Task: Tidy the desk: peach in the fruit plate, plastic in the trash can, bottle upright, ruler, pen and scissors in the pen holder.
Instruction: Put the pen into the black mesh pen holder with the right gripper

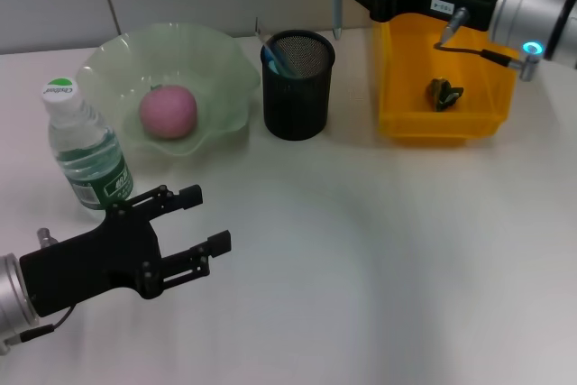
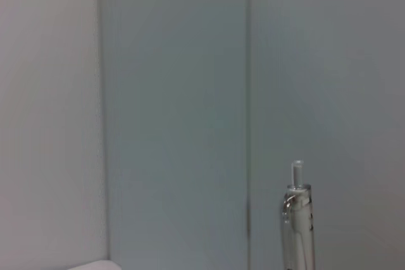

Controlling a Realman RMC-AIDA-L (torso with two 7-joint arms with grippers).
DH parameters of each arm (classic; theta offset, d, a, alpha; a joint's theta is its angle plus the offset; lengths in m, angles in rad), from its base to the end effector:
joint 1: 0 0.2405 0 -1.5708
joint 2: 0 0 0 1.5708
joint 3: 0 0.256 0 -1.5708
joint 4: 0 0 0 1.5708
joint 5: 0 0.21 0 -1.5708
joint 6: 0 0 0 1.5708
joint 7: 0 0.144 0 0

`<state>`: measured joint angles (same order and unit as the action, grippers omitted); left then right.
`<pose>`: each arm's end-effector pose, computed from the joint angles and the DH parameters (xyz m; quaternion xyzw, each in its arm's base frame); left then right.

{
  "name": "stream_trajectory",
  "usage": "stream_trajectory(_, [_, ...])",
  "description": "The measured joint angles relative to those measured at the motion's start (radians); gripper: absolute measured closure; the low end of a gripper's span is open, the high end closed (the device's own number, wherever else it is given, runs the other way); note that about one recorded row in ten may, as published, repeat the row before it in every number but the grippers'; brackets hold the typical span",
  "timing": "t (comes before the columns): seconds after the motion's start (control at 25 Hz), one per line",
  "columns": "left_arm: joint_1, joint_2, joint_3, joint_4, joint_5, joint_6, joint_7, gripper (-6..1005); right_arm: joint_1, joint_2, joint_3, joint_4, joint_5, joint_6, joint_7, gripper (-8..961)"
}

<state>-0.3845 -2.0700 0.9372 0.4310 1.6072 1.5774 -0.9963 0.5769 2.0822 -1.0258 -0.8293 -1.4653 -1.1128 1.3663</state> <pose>-0.2780 0.2762 -0.0329 -0.9166 -0.1576 -0.3365 0.1474 0.1800 0.4118 0.0293 -0.8838 0.1389 0.3285 0.3026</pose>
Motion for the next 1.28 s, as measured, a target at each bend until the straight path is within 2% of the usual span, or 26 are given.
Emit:
stream_trajectory(0.36, [0.003,-0.003,0.000,-0.001,-0.011,-0.001,0.006,251,0.078,-0.001,0.008,0.163,0.037,0.135,-0.011,777])
stream_trajectory(0.56, [-0.002,-0.003,0.000,-0.014,-0.023,-0.015,0.011,251,0.090,0.000,0.008,0.203,0.063,0.149,-0.011,773])
stream_trajectory(0.6, [-0.011,-0.003,0.002,-0.050,-0.031,-0.027,0.042,251,0.090,0.000,0.008,0.203,0.063,0.149,-0.011,772])
stream_trajectory(1.28, [-0.012,-0.001,0.003,-0.069,-0.032,-0.031,0.065,251,0.163,0.002,0.002,0.343,0.099,0.236,-0.046,756])
